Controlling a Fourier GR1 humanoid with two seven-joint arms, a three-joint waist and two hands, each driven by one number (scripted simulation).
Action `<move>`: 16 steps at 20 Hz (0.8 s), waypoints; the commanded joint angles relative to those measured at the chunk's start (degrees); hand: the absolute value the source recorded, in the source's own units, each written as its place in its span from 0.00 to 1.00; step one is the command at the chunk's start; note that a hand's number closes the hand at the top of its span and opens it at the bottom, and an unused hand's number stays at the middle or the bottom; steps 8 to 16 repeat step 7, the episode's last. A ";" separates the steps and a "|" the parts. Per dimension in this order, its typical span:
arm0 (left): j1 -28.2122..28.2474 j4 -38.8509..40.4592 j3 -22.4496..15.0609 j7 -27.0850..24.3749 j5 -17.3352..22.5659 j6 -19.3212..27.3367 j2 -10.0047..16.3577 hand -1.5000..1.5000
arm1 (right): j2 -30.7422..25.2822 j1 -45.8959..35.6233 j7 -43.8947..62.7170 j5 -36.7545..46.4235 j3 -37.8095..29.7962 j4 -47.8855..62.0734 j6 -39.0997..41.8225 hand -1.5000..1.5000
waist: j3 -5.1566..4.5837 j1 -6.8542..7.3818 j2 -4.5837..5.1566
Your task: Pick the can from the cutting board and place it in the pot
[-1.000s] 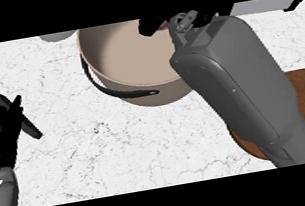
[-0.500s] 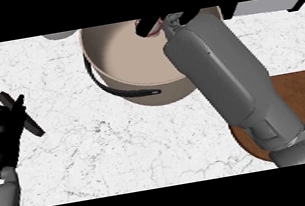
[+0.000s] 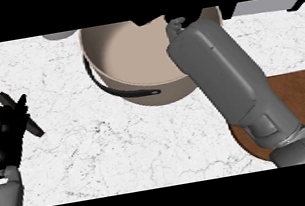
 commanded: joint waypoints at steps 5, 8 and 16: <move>2.98 0.12 1.20 -1.65 -0.01 0.13 0.38 0.50 | 0.04 5.61 -5.43 -0.19 -2.69 -3.09 -18.20 0.00 | 0.00 -1.99 -0.51; 6.72 -3.01 2.35 -2.63 0.46 0.52 0.76 0.50 | -2.43 11.44 -5.92 -0.76 -2.82 -11.37 -16.01 0.00 | 0.04 -3.12 -1.14; 6.72 -3.01 2.35 -2.63 0.46 0.52 0.76 0.50 | -2.43 11.44 -5.92 -0.76 -2.82 -11.37 -16.01 0.00 | 0.04 -3.12 -1.14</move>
